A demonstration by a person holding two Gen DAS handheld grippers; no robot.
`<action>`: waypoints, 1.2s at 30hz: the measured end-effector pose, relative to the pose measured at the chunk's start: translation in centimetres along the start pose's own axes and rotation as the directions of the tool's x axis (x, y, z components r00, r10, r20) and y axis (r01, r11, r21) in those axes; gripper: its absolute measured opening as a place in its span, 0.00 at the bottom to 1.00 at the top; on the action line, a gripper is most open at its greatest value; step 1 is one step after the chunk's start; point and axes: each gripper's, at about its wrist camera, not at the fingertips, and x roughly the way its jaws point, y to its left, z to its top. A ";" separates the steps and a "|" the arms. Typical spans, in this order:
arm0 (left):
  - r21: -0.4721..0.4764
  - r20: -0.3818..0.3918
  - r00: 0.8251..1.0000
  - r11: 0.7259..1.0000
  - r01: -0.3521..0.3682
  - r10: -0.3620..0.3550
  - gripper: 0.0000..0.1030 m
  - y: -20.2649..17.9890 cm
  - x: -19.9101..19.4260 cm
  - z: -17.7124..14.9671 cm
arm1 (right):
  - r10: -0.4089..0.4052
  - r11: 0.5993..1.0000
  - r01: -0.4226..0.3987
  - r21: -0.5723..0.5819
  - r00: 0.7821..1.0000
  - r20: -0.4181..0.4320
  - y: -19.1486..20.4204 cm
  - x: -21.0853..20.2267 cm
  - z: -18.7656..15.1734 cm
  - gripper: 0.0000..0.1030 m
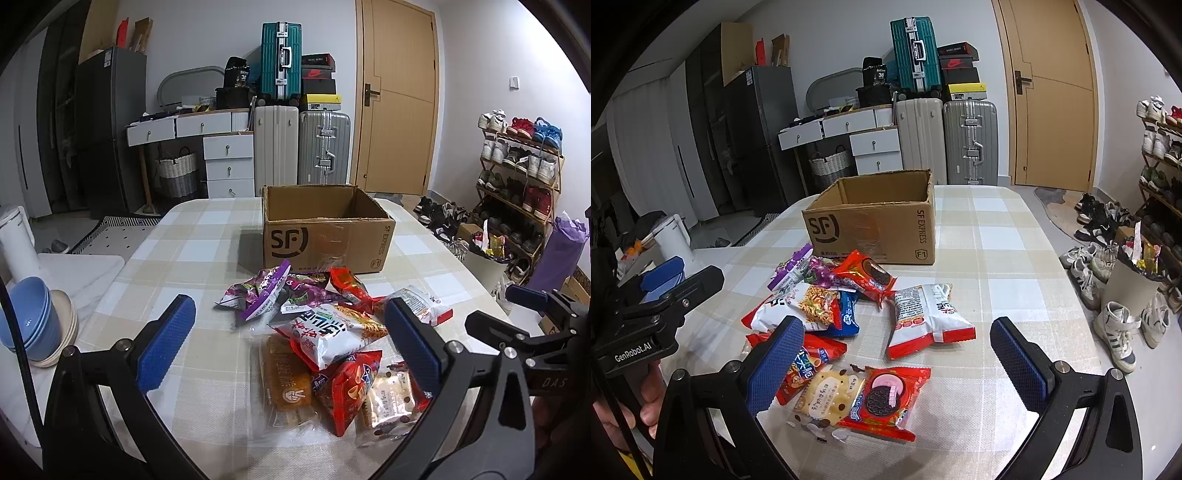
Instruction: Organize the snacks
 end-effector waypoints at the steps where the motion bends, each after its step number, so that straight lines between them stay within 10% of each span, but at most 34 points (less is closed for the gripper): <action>1: 0.000 0.000 1.000 1.000 0.000 0.000 0.99 0.0 0.0 0.0 | 0.000 1.000 0.000 0.001 1.000 0.000 0.0 0.0 0.0 1.00; 36: -0.014 -0.010 0.999 0.999 -0.044 0.044 1.00 1.3 0.3 -0.5 | 0.003 1.000 -0.003 0.008 1.000 -0.008 -0.2 -0.1 0.0 1.00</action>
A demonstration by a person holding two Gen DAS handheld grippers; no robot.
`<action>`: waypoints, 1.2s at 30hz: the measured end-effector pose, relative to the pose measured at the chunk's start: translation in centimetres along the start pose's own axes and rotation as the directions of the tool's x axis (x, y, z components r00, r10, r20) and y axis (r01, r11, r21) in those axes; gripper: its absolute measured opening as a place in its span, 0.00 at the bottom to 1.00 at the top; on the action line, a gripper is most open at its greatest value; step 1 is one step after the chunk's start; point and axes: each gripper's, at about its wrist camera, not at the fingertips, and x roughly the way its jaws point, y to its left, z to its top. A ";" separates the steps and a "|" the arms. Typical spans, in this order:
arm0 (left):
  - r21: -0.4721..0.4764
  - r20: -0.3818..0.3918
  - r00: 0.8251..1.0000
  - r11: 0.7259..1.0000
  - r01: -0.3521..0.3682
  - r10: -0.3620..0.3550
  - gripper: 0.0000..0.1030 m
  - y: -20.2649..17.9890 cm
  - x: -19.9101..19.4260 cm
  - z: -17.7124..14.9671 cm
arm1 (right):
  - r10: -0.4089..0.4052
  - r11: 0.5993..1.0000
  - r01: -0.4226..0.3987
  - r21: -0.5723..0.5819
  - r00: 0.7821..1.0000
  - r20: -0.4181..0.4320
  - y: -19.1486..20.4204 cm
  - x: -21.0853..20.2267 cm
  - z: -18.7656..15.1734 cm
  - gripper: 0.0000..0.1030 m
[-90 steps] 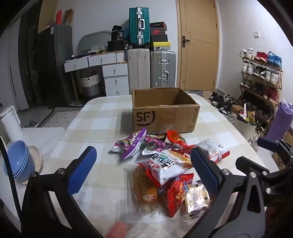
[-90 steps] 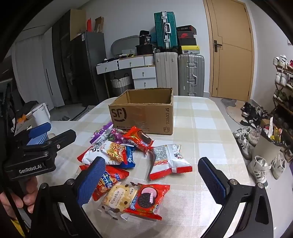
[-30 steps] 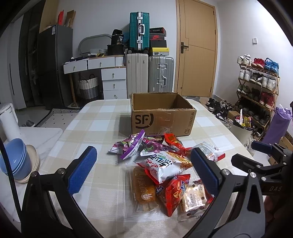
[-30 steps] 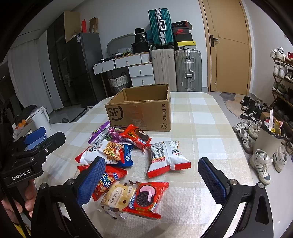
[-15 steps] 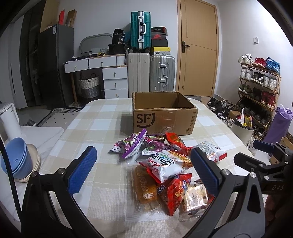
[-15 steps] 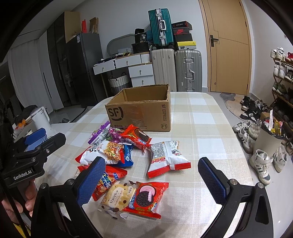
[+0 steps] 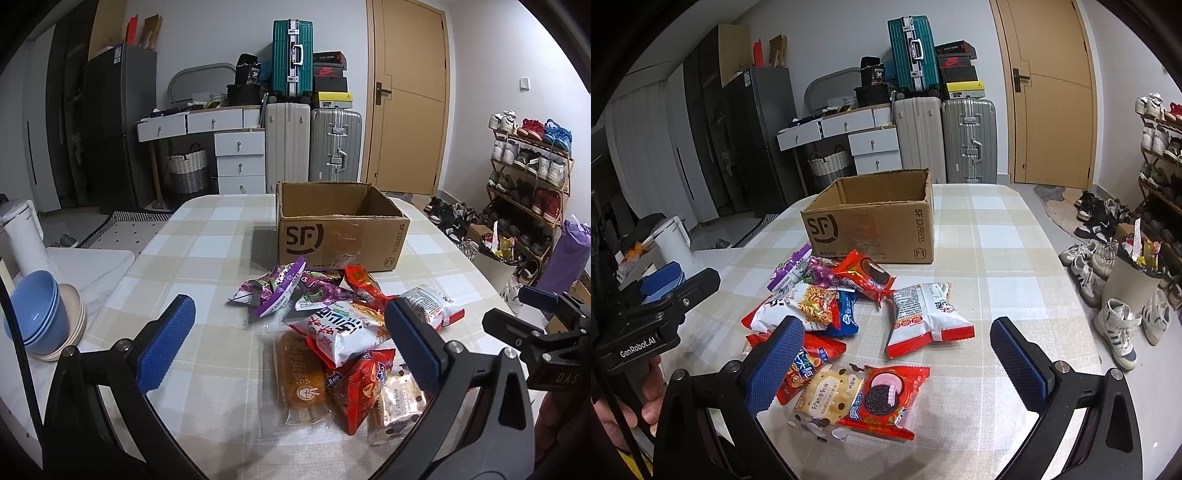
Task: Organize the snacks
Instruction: 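Grasp the red Oreo pack with right tool while left tool grasps yellow cake bar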
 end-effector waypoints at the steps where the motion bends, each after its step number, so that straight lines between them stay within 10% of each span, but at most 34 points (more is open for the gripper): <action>1: -0.001 -0.002 1.000 1.000 -0.001 0.001 0.99 0.1 0.0 0.0 | 0.006 1.000 -0.006 0.001 1.000 -0.003 0.0 0.0 0.0 1.00; 17: -0.084 -0.228 0.972 0.994 -0.070 0.049 0.99 3.1 4.2 -1.4 | 0.014 0.998 0.006 0.059 0.939 -0.344 -1.6 6.5 -3.3 0.97; 36: -0.169 -0.401 0.916 0.984 -0.063 -0.010 0.99 5.2 7.6 -3.8 | 0.090 0.996 -0.082 0.037 0.907 -0.412 -0.2 8.1 -4.6 0.43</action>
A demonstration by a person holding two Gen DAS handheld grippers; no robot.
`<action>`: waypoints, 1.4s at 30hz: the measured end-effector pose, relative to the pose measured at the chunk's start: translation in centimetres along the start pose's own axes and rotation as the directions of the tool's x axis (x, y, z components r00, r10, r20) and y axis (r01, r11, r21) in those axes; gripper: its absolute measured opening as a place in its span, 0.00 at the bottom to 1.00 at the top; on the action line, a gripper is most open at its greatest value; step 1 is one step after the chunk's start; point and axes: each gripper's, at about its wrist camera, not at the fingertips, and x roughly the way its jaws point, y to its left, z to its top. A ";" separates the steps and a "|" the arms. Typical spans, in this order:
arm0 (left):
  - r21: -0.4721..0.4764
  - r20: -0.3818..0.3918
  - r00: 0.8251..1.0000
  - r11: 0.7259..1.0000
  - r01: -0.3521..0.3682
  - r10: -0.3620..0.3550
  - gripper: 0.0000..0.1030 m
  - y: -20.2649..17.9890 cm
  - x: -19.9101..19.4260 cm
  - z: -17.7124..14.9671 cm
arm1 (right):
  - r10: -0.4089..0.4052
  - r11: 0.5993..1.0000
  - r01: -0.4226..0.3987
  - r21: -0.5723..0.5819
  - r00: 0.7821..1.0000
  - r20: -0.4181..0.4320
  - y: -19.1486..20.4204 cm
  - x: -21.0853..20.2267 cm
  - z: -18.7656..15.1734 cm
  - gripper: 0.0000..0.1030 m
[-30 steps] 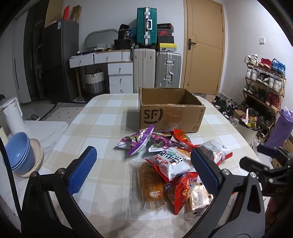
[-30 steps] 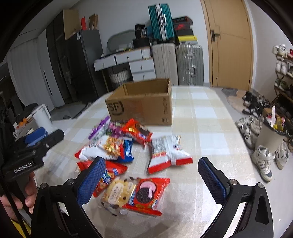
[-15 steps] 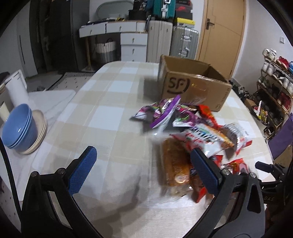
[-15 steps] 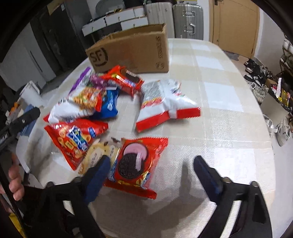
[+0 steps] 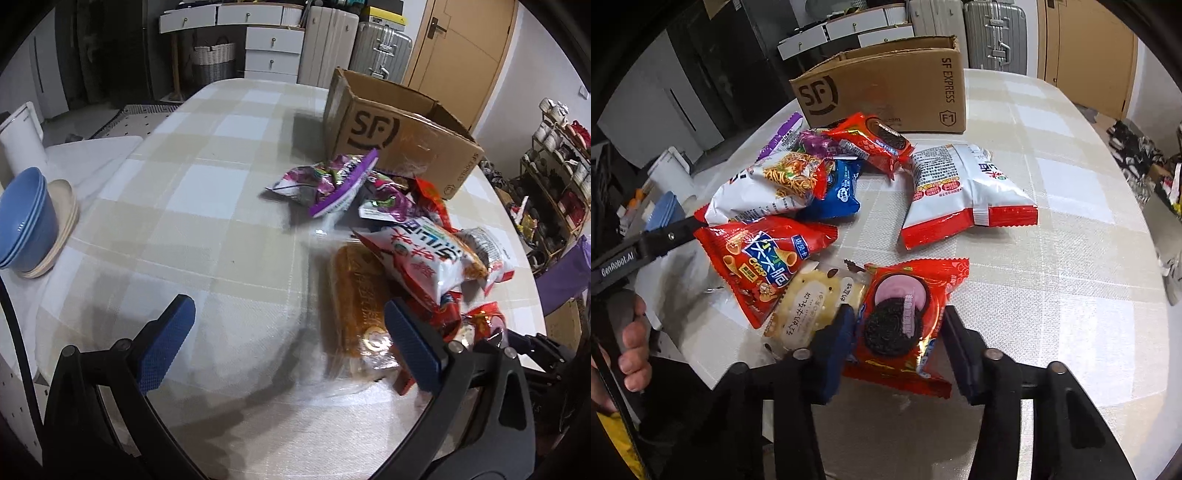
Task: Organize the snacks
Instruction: 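Grasp the red Oreo pack with right tool while left tool grasps yellow cake bar, then lift and carry the Oreo pack and cake bar over the cardboard box with both tools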
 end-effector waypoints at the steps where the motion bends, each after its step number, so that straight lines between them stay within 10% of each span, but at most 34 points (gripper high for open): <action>1: -0.002 0.002 1.000 1.000 0.014 -0.014 0.99 -0.1 -0.1 0.0 | 0.011 1.000 -0.011 0.010 1.000 0.000 -0.2 0.0 0.0 0.43; 12: 0.068 0.025 0.994 0.992 0.107 -0.109 0.99 -3.3 -1.1 -0.6 | 0.034 0.999 -0.035 0.033 0.999 0.013 -0.7 -0.6 -0.1 0.43; 30: 0.066 -0.147 0.989 0.998 -0.013 0.023 0.94 -3.2 5.2 -0.5 | 0.048 0.998 -0.049 0.042 0.998 0.028 -1.2 -1.4 -0.3 0.43; 39: 0.154 -0.137 0.990 0.988 -0.005 0.026 0.35 -4.2 5.4 -0.6 | 0.059 0.997 -0.061 0.045 0.997 0.042 -1.3 -1.7 -0.3 0.43; 42: 0.130 -0.143 0.990 0.991 0.034 -0.016 0.33 -3.6 4.9 -0.5 | 0.059 0.997 -0.062 0.054 0.997 0.051 -1.5 -2.0 -0.4 0.43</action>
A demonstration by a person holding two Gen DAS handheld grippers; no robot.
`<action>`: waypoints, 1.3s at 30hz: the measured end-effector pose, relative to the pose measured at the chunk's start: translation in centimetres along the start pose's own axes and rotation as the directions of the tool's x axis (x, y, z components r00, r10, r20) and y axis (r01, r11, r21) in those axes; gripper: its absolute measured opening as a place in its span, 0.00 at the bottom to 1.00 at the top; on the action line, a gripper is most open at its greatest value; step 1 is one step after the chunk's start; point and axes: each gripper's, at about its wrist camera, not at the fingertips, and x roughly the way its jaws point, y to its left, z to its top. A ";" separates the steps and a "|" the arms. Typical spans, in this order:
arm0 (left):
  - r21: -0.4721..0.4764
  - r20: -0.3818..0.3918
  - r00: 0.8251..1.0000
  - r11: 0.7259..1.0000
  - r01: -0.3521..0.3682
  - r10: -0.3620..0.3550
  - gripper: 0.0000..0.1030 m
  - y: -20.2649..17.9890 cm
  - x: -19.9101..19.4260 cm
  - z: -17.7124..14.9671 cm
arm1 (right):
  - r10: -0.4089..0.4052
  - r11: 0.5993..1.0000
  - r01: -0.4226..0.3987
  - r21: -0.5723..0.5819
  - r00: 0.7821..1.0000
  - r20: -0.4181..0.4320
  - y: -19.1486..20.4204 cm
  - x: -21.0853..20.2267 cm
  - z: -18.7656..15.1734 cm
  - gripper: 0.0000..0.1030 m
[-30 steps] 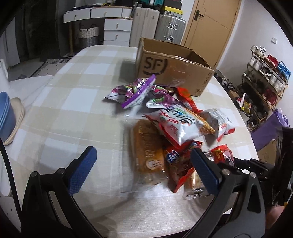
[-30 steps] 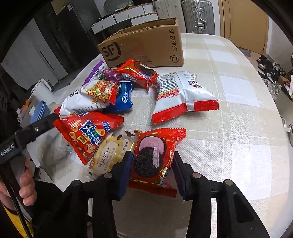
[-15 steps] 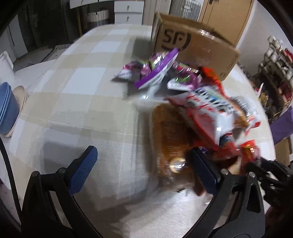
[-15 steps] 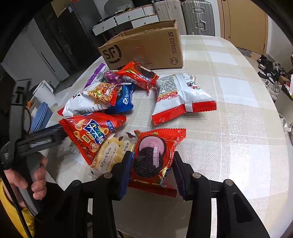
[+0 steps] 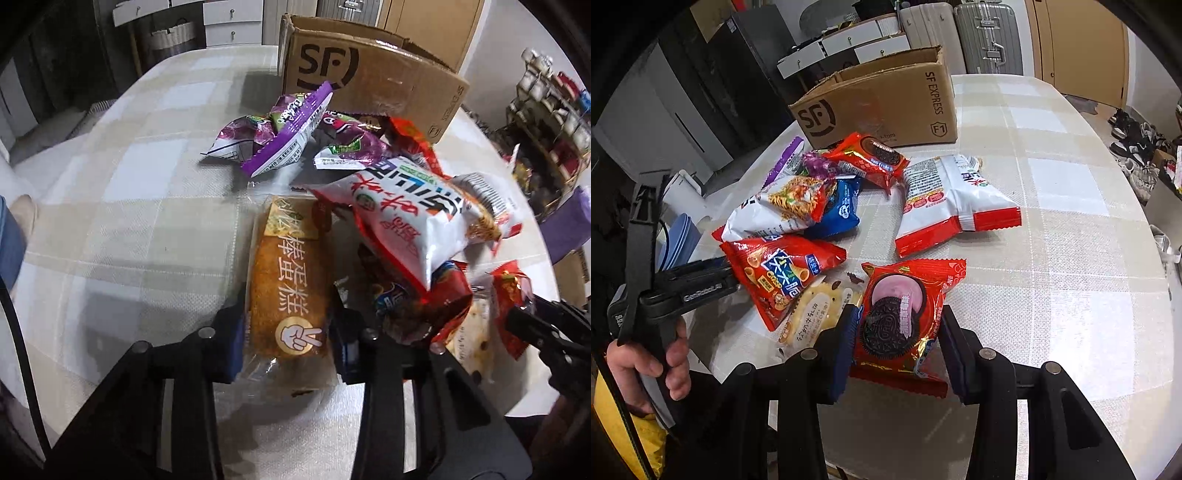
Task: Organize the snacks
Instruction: 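Lift and carry the Oreo pack and cake bar over the cardboard box with both tools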
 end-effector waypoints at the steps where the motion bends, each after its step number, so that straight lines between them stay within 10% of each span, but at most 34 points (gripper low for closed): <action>1: 0.000 0.004 1.000 1.000 0.009 -0.009 0.33 0.2 -0.2 0.0 | 0.004 1.000 -0.004 0.005 1.000 0.003 -0.1 -0.1 0.0 0.43; 25: -0.032 0.135 0.978 0.986 0.164 -0.158 0.32 4.0 -8.7 -2.1 | 0.143 0.983 -0.158 0.088 0.976 0.164 -0.6 -3.9 0.2 0.43; 39: 0.097 0.185 0.965 0.980 0.172 -0.188 0.32 0.9 -13.4 4.0 | 0.296 0.945 -0.320 0.064 0.922 0.248 1.0 -6.6 6.0 0.43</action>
